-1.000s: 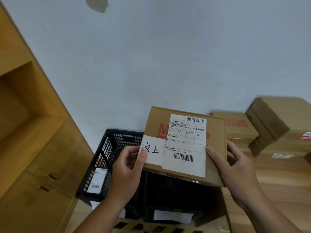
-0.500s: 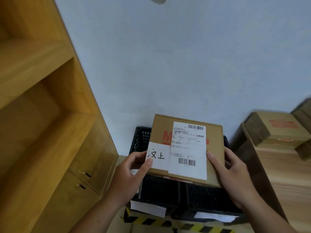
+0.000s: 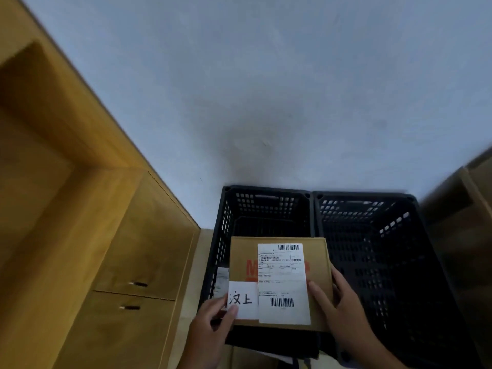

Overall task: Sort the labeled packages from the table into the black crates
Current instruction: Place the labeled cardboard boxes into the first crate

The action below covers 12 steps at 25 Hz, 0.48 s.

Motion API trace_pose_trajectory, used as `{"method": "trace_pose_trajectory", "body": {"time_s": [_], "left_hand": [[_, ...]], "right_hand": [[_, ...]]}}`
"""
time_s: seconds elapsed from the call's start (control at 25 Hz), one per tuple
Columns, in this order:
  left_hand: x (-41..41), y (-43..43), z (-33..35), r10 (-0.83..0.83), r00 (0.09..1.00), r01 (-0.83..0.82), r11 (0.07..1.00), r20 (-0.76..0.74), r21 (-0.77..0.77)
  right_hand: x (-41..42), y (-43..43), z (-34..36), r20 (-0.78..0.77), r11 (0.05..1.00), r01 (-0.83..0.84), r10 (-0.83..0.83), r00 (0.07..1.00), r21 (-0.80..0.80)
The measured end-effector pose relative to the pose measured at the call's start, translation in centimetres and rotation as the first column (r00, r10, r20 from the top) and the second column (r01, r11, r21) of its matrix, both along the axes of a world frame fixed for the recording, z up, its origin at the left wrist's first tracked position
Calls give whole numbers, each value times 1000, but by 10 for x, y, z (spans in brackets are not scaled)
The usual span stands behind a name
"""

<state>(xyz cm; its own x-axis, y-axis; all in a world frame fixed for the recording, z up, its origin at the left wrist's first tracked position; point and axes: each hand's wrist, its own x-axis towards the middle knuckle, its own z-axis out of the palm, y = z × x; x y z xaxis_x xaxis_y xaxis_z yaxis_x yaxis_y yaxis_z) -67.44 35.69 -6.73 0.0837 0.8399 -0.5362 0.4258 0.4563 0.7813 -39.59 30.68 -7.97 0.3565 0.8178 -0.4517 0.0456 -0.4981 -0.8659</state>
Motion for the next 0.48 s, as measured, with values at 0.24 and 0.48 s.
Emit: {"method": "trace_pose_trajectory", "body": {"time_s": [0.24,0.48], "left_hand": [[0,29,-97,-72,989,59,993,-127,-104],[-17,33,-130,-76,993,56,977,-91,-205]], "right_hand": [[-13,12,-93,-34,986,60,-66,997,-158],[-44,4,-119,86,943,114,-92,992,-312]]}}
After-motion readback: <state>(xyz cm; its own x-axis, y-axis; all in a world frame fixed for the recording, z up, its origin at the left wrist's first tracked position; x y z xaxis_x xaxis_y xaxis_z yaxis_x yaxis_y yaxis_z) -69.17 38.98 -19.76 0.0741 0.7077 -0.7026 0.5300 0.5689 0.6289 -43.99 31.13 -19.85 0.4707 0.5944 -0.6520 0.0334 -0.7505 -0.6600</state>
